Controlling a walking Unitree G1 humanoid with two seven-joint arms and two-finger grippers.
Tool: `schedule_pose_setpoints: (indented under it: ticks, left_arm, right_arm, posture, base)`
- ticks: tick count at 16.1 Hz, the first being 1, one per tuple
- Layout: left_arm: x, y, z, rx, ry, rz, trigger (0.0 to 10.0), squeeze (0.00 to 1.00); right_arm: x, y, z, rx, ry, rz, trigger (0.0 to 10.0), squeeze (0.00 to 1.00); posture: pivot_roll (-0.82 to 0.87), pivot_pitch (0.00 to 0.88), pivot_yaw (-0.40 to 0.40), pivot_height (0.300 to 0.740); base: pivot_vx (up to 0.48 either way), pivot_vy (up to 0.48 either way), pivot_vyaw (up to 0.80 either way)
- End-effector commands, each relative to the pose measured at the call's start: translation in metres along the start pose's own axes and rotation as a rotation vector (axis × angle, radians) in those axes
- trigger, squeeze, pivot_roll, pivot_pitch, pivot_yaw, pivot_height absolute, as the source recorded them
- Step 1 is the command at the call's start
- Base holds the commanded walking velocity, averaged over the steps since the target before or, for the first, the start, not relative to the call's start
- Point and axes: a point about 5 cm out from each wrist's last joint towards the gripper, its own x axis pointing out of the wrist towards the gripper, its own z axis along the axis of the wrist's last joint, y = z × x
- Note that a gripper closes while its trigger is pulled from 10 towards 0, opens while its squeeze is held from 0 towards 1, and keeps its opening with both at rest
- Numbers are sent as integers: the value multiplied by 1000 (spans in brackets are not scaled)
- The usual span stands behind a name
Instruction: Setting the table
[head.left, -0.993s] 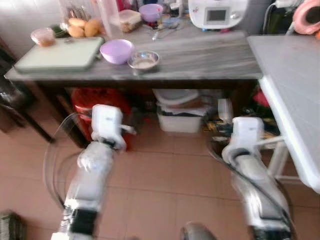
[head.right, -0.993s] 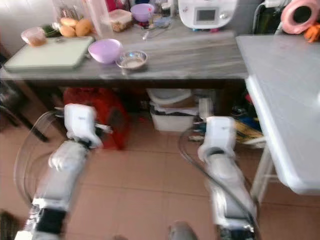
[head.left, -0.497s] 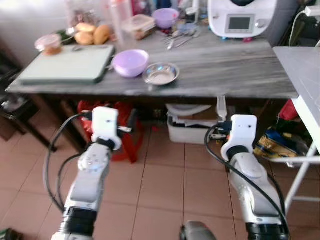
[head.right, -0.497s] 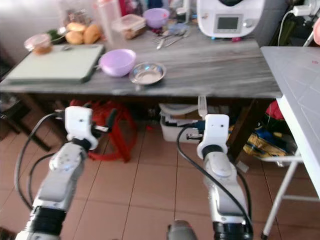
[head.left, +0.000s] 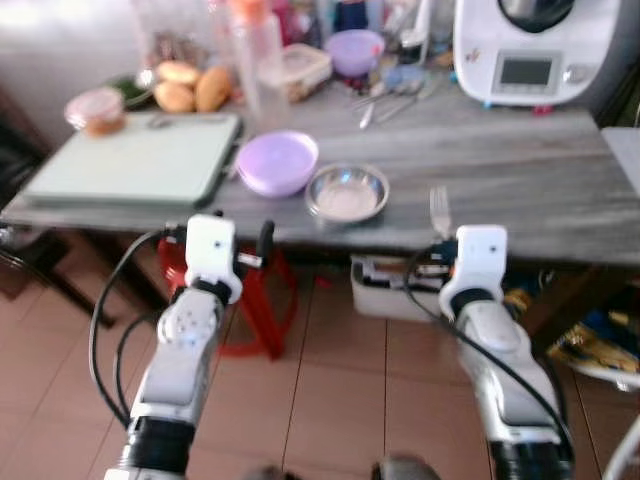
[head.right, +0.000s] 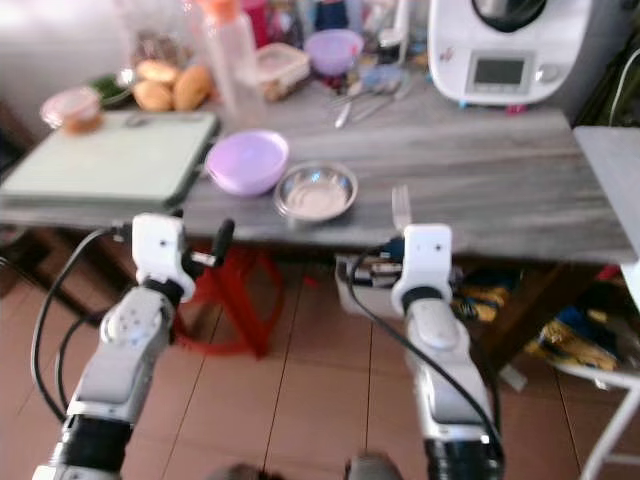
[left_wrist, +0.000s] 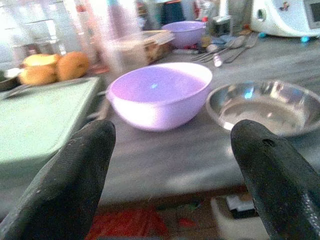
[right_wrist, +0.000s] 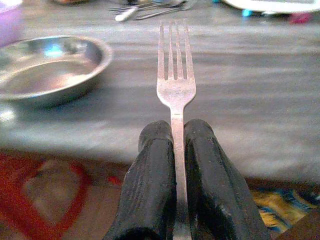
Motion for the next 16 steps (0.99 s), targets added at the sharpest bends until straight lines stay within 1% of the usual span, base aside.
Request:
schedule_pose_setpoints:
  ticks: [1,2,3,5,7,9,10,11,12,13,14,15,16]
  left_arm:
    - [1,-3,5,8,-23,-8,10000,0]
    - [2,-4,6,7,-30,-9,10000,0]
    - [1,-4,8,-4,-48,6,10000,0]
    - [-2,0,9,0,-59,28,10000,0]
    - [-9,9,9,24,-66,70,10000,0]
    - [-20,17,7,74,-64,98,10000,0]
    - [-30,22,-1,92,-24,91,10000,0]
    - [-31,23,-2,95,-19,89,10000,0]
    - [-33,23,-2,92,-5,62,10000,0]
    - [-33,23,1,89,-16,53,10000,0]
    - [-30,22,2,87,-18,51,10000,0]
    - [-25,20,5,84,-23,47,10000,0]
    - [-24,19,7,80,-27,42,10000,0]
  right_arm:
    - [1,-5,3,-1,-15,-25,10000,0]
    - [1,-6,4,-4,-17,-27,10000,0]
    - [0,-7,4,-7,-19,-33,10000,0]
    - [0,-9,4,-7,-22,-46,10000,0]
    - [-1,-13,7,-7,-45,-104,10000,0]
    - [0,-24,8,-6,-56,-170,10000,0]
    - [4,-33,8,21,-41,-200,10000,0]
    - [5,-34,9,30,-37,-205,10000,0]
    - [11,-38,8,110,6,-217,10000,0]
    - [13,-39,8,137,13,-221,10000,0]
    - [16,-39,8,137,14,-221,10000,0]
    - [24,-41,11,160,23,-216,10000,0]
    - [28,-39,13,201,41,-209,10000,0]
  posture:
    - [-113,0,81,740]
    - [-116,0,81,740]
    - [-118,0,78,740]
    - [-115,0,73,740]
    - [-109,0,69,740]
    - [-100,0,70,740]
    - [-88,0,75,740]
    - [-88,0,75,740]
    - [-75,0,77,740]
    - [-74,0,78,740]
    - [-74,0,80,740]
    - [-71,0,83,740]
    - [-71,0,86,740]
  base:
    - [480,0,0]
    - [480,0,0]
    - [0,0,0]
    - [0,0,0]
    - [0,0,0]
    - [0,0,0]
    - [0,0,0]
    - [0,0,0]
    - [0,0,0]
    - [0,0,0]
    - [0,0,0]
    - [0,0,0]
    - [0,0,0]
